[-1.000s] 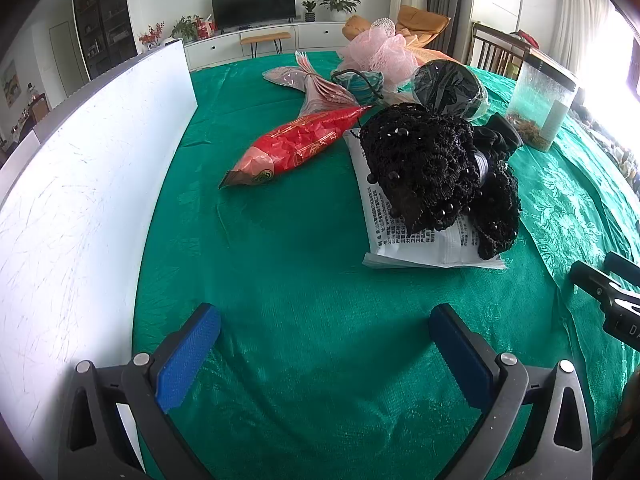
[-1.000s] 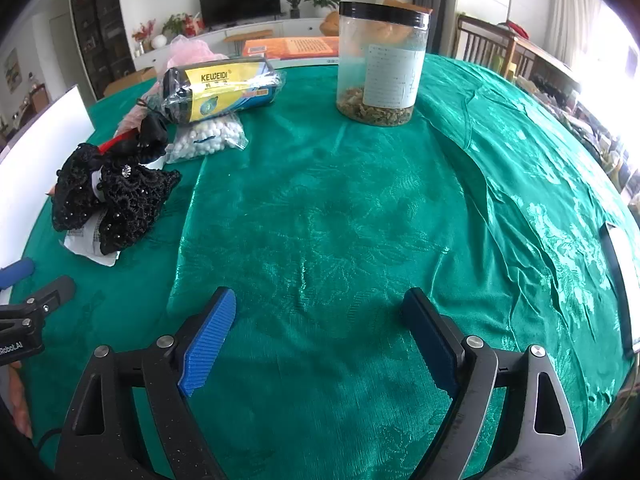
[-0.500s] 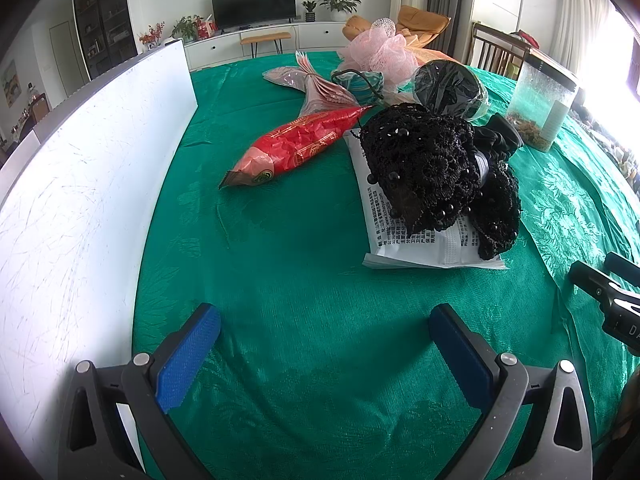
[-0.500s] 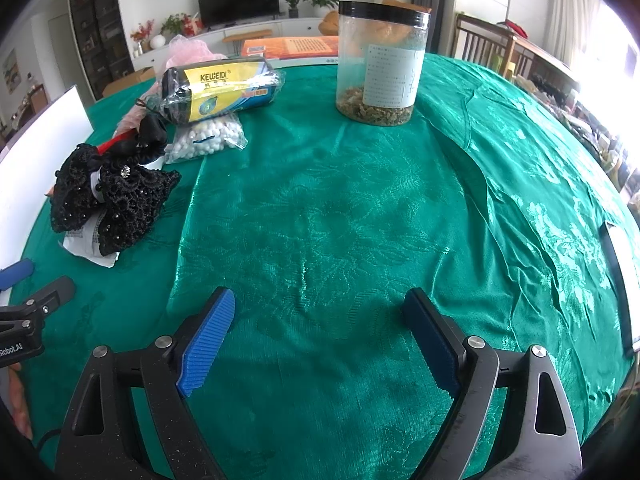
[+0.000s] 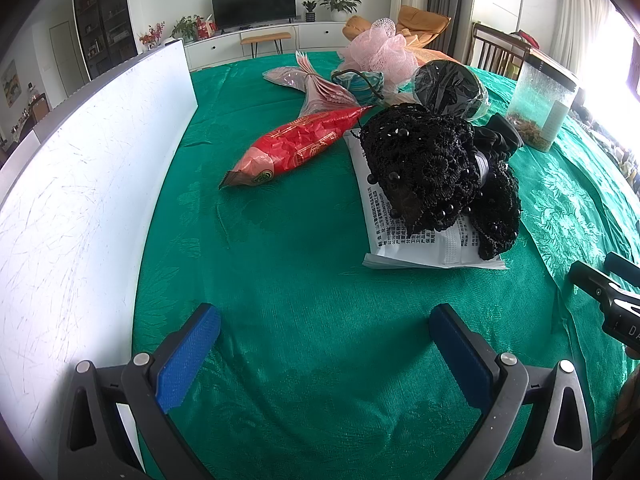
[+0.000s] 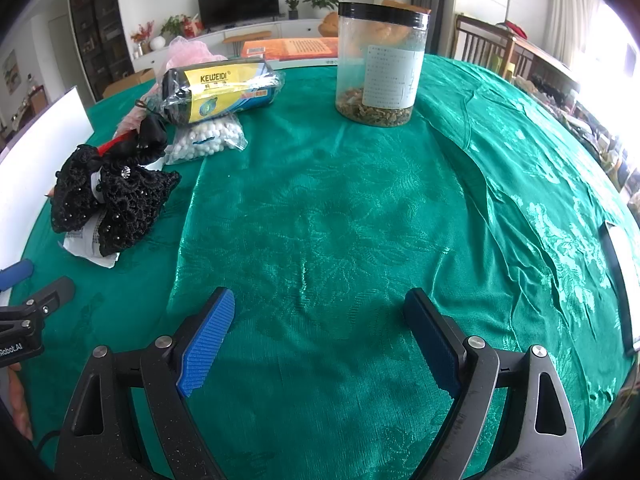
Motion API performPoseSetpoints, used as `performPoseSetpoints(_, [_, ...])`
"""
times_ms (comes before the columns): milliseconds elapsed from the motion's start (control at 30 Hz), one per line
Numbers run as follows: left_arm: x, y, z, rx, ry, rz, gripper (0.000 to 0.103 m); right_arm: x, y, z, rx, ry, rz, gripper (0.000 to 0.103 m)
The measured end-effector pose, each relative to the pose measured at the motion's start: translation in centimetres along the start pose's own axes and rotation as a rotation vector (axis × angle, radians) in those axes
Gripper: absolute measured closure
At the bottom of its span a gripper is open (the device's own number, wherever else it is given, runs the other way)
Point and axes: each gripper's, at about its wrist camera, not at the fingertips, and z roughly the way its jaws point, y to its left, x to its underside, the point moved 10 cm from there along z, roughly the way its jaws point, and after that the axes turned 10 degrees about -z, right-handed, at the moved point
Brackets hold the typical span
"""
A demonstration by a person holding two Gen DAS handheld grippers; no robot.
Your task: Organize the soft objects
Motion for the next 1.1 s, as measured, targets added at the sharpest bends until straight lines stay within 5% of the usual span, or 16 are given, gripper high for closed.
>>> performPoseSetpoints(567, [1.1,0.5,-0.9,0.021,0.005,0.028,0.0,-0.2,-0.1,-0.2,-0.015,-0.006,0.01,0.013])
performPoseSetpoints(767, [1.2,0.4,-0.8,0.017,0.002,0.021,0.0,-3.5,3.3,-2.3,-0.285,-0.145,0.024,0.014])
performPoseSetpoints(867, [1.1,0.4,-0.8,0.017,0.002,0.022,0.0,-6.1,7.8,-1.7,-0.426,-0.118,-0.063,0.015])
performPoseSetpoints(1000, [1.1,0.4,-0.8,0.017,0.002,0.022,0.0,-8.7,10.1,1.5,-0.466,-0.067,-0.073,0.016])
performPoseSetpoints(1033, [1.1,0.4,-0.8,0.017,0.002,0.022,0.0,-8.8,10.4,2.2,-0.497,-0.049,-0.067,0.028])
performPoseSetpoints(1100, [1.1,0.4,-0.8,0.017,0.002,0.022,0.0,-8.5,10.7,2.6,-0.577,-0.017,-0.054,0.076])
